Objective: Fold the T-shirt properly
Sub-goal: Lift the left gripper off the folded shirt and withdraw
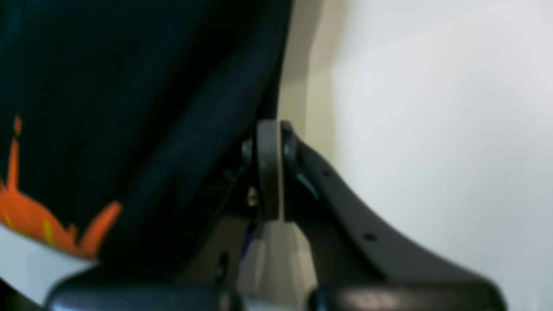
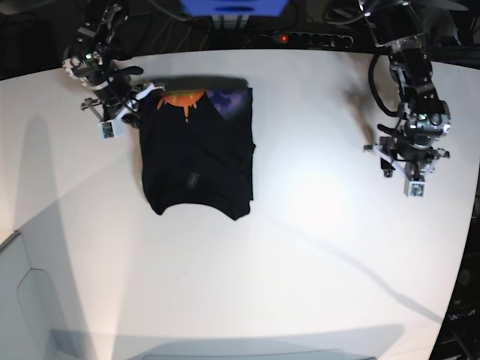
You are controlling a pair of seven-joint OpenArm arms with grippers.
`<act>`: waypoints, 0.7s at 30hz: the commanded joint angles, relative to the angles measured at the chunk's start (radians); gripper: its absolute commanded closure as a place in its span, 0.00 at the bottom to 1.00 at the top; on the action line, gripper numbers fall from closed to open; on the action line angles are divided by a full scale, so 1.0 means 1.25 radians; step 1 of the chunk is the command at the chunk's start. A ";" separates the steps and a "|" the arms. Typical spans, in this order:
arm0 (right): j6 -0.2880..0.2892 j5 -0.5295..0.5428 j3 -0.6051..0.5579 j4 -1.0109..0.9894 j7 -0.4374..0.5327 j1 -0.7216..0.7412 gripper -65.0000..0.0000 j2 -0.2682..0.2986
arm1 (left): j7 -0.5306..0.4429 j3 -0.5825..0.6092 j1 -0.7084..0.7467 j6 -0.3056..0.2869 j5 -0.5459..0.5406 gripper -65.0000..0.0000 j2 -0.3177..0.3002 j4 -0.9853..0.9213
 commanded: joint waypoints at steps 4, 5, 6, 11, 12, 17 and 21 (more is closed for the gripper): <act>0.006 0.013 0.020 0.018 0.016 -0.002 1.00 0.001 | -0.008 -0.042 -0.002 0.002 -0.006 0.60 -0.011 0.021; 0.006 0.013 0.033 0.029 0.016 0.001 1.00 0.001 | -0.007 -0.052 -0.001 0.002 -0.006 0.60 -0.011 0.027; 0.006 0.013 0.048 0.047 0.016 0.001 1.00 0.001 | -0.007 -0.060 0.001 0.002 -0.006 0.60 -0.011 0.033; 0.006 0.014 0.071 0.191 0.015 -0.005 1.00 -0.026 | -0.007 -0.077 0.067 0.002 -0.006 0.60 -0.003 0.081; 0.006 0.015 0.069 0.218 0.015 -0.016 1.00 -0.034 | -0.007 -0.077 0.088 0.002 -0.006 0.60 -0.002 0.096; 0.006 0.016 -0.023 0.214 0.015 -0.053 1.00 -0.034 | -0.010 -0.080 0.173 0.002 -0.006 0.60 0.025 0.133; 0.006 0.016 -0.135 0.205 0.035 -0.091 1.00 -0.034 | -0.012 -0.079 0.218 0.002 -0.006 0.60 0.026 0.135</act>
